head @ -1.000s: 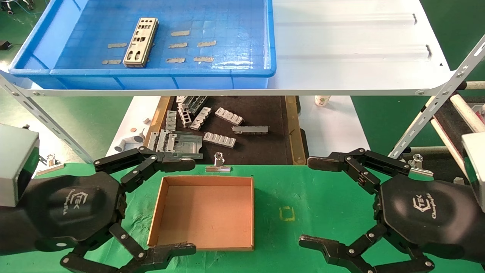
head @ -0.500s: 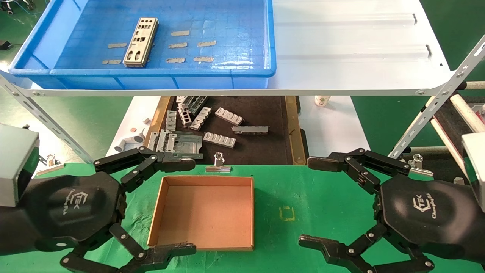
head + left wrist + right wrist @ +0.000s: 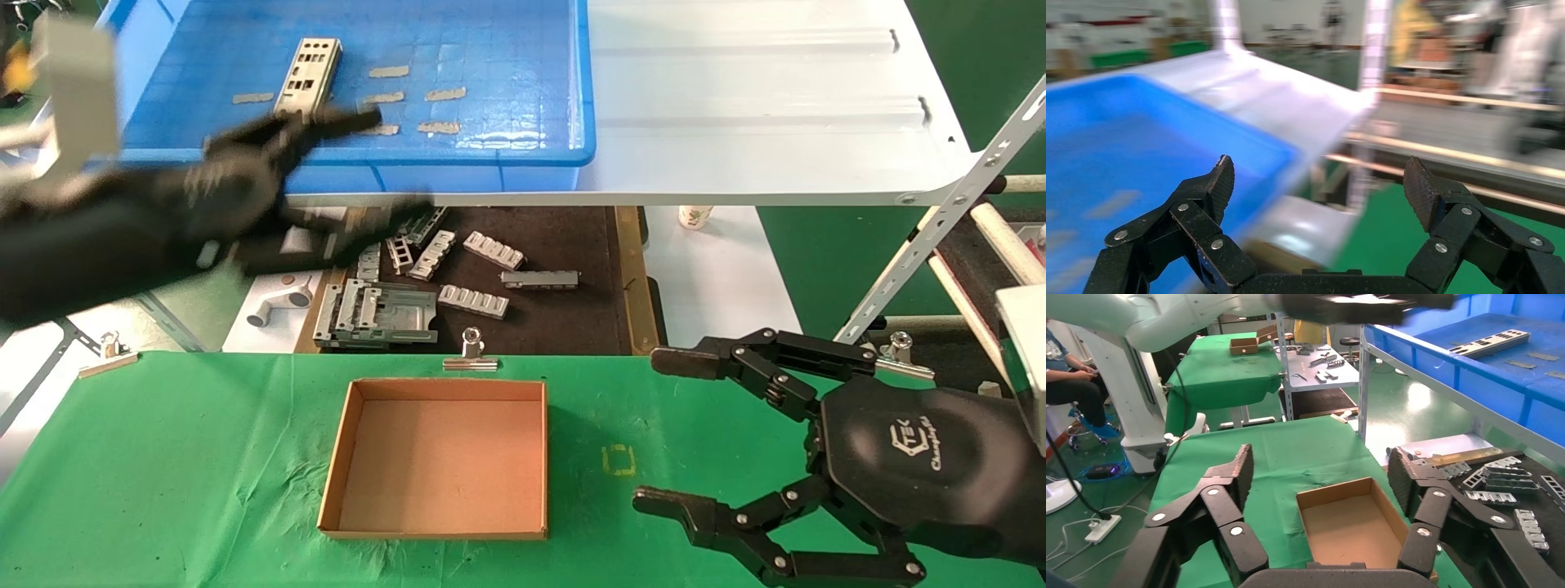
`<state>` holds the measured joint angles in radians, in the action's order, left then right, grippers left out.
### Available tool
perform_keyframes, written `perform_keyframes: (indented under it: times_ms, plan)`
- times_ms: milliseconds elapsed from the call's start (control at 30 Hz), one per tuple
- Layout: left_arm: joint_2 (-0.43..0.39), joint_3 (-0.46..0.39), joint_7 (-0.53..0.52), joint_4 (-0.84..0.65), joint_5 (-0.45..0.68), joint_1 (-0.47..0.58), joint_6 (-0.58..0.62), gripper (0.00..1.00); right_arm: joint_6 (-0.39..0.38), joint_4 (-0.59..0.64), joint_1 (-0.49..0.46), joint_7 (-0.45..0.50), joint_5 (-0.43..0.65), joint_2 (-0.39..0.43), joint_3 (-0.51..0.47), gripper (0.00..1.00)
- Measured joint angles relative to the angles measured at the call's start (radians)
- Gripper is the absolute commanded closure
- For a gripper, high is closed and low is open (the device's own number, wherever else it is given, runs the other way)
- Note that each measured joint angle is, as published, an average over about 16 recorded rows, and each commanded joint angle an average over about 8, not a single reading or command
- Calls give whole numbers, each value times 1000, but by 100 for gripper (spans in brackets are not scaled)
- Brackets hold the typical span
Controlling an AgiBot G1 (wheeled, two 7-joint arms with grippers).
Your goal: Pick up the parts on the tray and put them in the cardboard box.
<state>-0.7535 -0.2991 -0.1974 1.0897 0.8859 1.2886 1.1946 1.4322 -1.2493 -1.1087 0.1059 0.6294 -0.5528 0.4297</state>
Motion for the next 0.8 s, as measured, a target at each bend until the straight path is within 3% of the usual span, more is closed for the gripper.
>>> perform_keyframes:
  times_ms: [367,800]
  plan:
    - [-123,-74,30,-344,208,250,-194,0,0,0,0,0,0,0,0,100]
    - [-217,-158,24,-696,369,475,-271,0,0,0,0,0,0,0,0,100]
